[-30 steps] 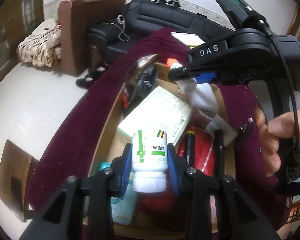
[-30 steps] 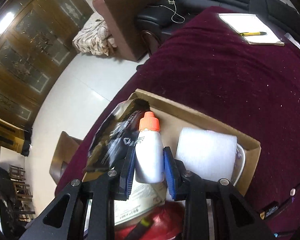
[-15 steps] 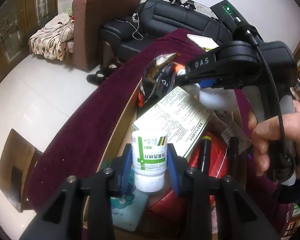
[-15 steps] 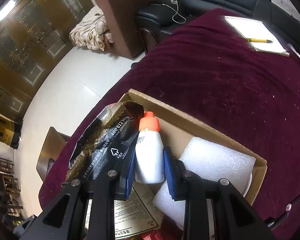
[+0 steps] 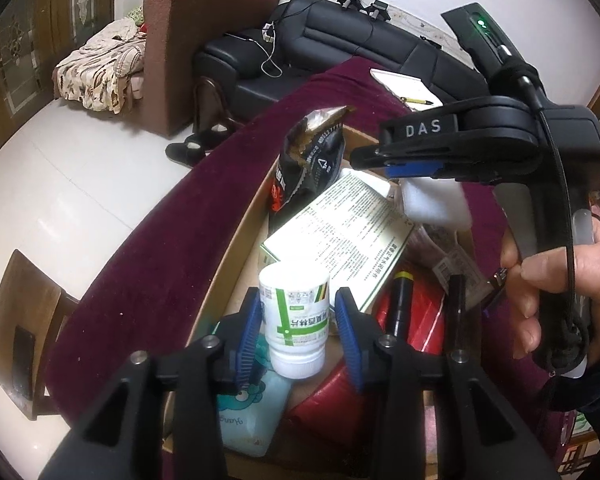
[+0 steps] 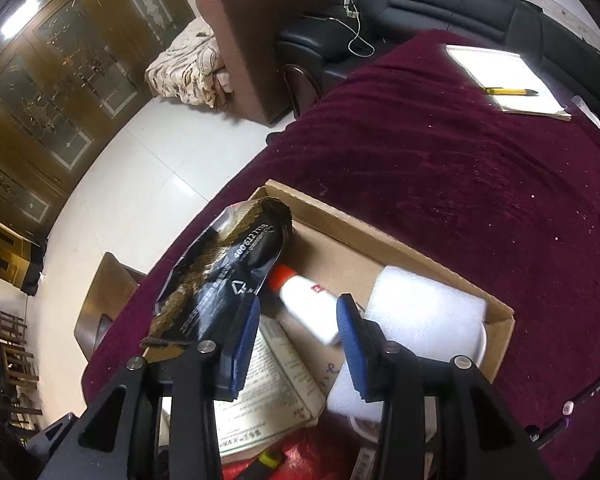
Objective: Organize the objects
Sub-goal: 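Carry the pill bottle and glue bottle into the cardboard box and release both, then move both grippers back over the markers on the table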
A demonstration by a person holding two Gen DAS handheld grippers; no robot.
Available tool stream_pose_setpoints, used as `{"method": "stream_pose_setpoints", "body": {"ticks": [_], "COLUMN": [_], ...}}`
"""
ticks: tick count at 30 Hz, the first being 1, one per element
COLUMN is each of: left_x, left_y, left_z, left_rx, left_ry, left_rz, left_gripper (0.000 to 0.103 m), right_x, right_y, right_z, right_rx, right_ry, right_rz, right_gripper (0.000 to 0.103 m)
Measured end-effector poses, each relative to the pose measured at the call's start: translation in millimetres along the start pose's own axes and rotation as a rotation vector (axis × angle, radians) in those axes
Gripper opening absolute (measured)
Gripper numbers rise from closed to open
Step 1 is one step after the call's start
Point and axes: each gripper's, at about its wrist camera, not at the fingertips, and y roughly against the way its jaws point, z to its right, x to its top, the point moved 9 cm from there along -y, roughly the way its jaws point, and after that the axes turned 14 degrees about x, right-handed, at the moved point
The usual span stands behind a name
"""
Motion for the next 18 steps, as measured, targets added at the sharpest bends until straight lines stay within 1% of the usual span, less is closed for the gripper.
{"method": "stream_pose_setpoints", "body": {"ticks": [2,7,9,11,15,18], "left_x": [0,1,0,-2,-9,-15], "left_y": [2,9,13,13,16,21], "left_z": [0,-2,-4,-6,-12,-15], "left_rx": [-0.003,-0.011,-0.011,0.010,0.016,0.020], "left_ry": [0.002,0.012,0.015,0.009,0.020,0.022], "left_rz": [0.003,0.010,0.019,0.019,0.008,0.017], "left_gripper": [0.042,0.044,0.046,0.047,0.047,0.047], "right_x": [-4,-19,-27,-38,-63,-89], "right_y": [8,33,45,59,80,100], "right_z": [-1,-5,-5,-4,1,13], "right_rx": [0.008,0.041,0.065,0.083,0.125,0.130], "right_ry": [-0.009,-0.050,-0.073,-0.094,-0.137,-0.165], "right_rz": [0.013,0.049,0.067,0.089,0.112,0.136], "right_gripper": [0.048,0.051,0.052,0.055,0.056,0.057]}}
